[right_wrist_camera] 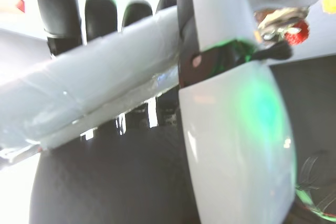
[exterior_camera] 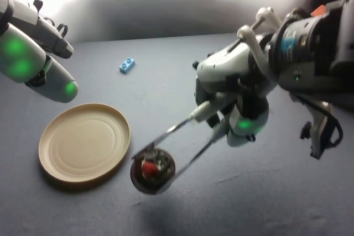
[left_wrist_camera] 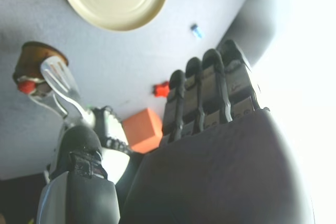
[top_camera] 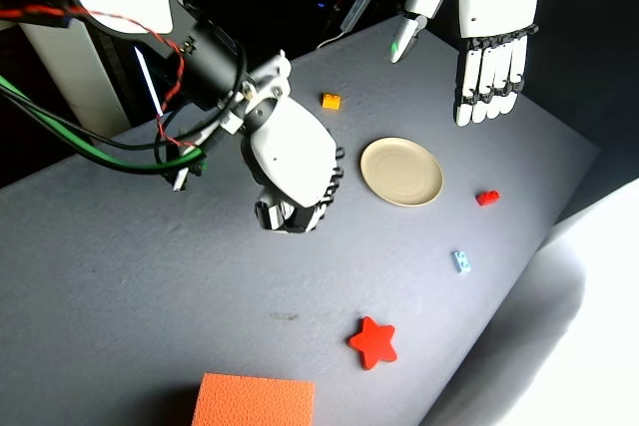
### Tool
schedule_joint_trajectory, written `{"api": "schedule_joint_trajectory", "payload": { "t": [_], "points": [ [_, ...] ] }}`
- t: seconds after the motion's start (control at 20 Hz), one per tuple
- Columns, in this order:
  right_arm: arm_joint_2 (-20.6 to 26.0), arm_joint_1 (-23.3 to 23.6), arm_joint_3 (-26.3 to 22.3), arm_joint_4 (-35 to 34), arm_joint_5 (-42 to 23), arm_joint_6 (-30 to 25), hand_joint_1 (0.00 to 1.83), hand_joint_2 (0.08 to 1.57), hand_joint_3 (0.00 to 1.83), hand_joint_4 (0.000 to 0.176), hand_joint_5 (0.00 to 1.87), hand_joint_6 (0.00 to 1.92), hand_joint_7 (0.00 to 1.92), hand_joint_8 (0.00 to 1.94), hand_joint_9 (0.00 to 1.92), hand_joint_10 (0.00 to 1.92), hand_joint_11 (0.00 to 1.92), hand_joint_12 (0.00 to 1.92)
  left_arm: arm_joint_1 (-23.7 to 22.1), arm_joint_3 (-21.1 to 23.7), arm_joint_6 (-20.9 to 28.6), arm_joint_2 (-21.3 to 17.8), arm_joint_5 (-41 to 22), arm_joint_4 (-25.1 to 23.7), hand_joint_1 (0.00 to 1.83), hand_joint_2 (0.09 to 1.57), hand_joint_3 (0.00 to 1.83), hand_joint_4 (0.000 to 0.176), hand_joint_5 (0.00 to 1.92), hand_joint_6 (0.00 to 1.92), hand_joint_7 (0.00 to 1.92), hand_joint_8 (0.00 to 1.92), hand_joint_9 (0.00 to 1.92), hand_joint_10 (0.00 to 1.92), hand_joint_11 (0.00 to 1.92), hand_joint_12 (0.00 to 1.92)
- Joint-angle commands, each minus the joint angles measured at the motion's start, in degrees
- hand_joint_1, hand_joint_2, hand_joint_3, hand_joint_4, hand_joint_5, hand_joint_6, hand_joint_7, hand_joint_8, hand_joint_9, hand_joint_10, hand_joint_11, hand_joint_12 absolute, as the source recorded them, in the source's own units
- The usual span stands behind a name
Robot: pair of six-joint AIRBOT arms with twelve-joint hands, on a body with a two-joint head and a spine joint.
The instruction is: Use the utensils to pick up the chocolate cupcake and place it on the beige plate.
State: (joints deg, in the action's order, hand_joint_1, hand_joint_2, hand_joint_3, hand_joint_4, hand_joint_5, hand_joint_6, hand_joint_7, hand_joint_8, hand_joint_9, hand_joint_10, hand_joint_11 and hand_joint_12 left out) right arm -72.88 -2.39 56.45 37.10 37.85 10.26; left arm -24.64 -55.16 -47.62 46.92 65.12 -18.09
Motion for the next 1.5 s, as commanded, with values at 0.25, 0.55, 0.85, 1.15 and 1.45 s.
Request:
{"api": "schedule_joint_trajectory", "payload": {
  "t": [0.25,0.55,0.85,1.15,1.45],
  "points": [
    [-5.2,3.1,6.8,0.4,-0.6,-4.8,1.36,1.17,0.00,0.000,0.85,1.00,0.80,1.33,0.85,1.38,0.93,1.13,-0.7,0.0,-0.1,-0.5,-3.1,-1.5,0.17,1.11,0.00,0.000,0.07,0.00,0.13,0.00,0.08,0.00,0.00,0.16],
    [-13.5,4.4,16.1,-3.0,-1.3,-7.2,1.36,1.17,0.00,0.000,0.87,0.97,0.77,1.35,0.83,1.41,0.91,1.11,-0.8,0.0,-0.1,-0.5,-3.2,-1.5,0.17,1.12,0.00,0.000,0.09,0.00,0.17,0.00,0.12,0.00,0.00,0.24],
    [-20.1,3.0,23.2,-5.9,-1.6,-7.8,1.25,1.16,0.00,0.000,0.94,0.85,0.89,1.37,0.83,1.26,0.88,1.18,-0.9,0.4,-0.2,-0.2,-3.2,-1.5,0.21,1.10,0.00,0.000,0.10,0.00,0.14,0.00,0.11,0.00,0.00,0.26],
    [-24.0,0.5,28.2,-5.9,-3.4,-7.8,1.36,1.18,0.00,0.000,0.82,0.96,0.81,1.33,0.82,1.45,0.91,1.19,-1.0,0.4,-0.2,-0.1,-3.3,-1.5,0.18,1.12,0.00,0.000,0.04,0.00,0.06,0.00,0.07,0.00,0.00,0.15],
    [-24.8,-1.3,30.5,-5.9,-4.4,-7.9,1.25,1.14,0.00,0.000,0.93,0.87,0.95,1.28,0.87,1.22,0.95,1.21,-1.0,0.4,-0.2,0.1,-3.3,-1.5,0.20,1.11,0.00,0.000,0.04,0.00,0.08,0.00,0.09,0.00,0.00,0.17]
  ]
}}
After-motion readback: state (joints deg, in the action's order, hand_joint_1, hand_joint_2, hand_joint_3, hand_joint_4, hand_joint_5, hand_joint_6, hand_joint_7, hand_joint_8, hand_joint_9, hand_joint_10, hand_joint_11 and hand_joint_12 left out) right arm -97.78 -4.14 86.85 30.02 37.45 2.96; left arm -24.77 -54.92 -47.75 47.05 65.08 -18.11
